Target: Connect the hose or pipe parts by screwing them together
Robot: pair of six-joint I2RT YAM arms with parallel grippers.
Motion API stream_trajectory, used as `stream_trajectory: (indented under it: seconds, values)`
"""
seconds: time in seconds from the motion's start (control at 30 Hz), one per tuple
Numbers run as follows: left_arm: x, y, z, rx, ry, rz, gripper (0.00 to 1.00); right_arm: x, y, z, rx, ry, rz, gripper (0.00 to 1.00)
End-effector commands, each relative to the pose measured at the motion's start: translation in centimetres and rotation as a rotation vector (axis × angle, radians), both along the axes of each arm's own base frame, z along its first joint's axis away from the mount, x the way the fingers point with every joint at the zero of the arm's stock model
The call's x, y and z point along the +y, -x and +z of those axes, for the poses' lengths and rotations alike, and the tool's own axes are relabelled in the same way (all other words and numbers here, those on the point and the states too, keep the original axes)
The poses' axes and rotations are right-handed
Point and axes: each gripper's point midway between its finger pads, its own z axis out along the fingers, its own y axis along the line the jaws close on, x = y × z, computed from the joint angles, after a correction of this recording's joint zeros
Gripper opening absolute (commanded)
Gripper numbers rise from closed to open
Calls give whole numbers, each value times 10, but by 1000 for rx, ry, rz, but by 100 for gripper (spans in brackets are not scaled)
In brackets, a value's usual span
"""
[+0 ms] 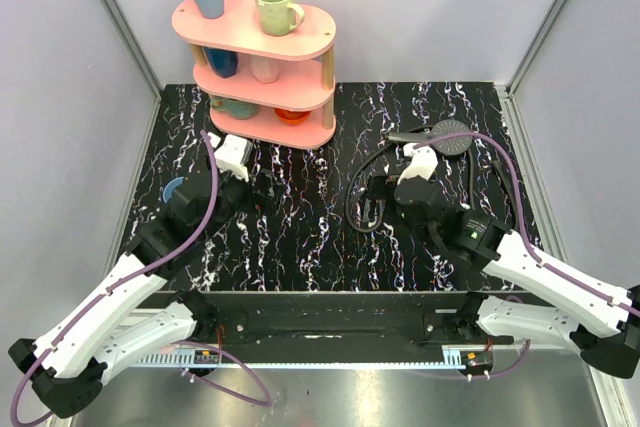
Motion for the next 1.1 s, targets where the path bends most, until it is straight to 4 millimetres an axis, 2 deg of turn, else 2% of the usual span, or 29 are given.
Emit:
stream_trajectory:
  seconds: [0.0, 0.03, 0.17, 0.33, 0.47, 0.6, 0.67, 0.7, 0.83, 0.87, 0.9, 1.07]
  values:
    - [1, -4, 10, -42, 16, 18, 99, -1, -9, 20, -60, -42, -50, 100]
    - [2, -5, 10, -41, 15, 21, 99, -3, -10, 19, -64, -38, -58, 100]
    - [4, -5, 13, -45, 15, 37, 99, -37, -23, 8, -114, 68, -229, 100]
    - [19, -5, 20, -77, 21, 94, 99, -55, -38, -16, -123, 283, -284, 100]
    - [30, -6, 23, -102, 20, 144, 99, -40, -58, -39, -12, 320, -183, 100]
    - [32, -6, 24, -107, 18, 154, 99, -33, -80, -76, 105, 321, -111, 100]
    - [32, -6, 23, -105, 17, 154, 98, -24, -87, -88, 132, 289, -67, 96]
    - [31, -7, 24, -106, 19, 154, 98, -25, -92, -100, 159, 299, -71, 89]
    - [32, -6, 23, -105, 18, 157, 98, -18, -108, -129, 219, 257, -20, 76]
    - [32, -6, 24, -106, 19, 157, 98, -17, -112, -132, 230, 250, -17, 75]
    - [33, -6, 24, -107, 20, 157, 98, -21, -118, -144, 256, 265, -23, 74]
    - [32, -7, 23, -104, 16, 157, 98, -22, -148, -158, 289, 255, -34, 72]
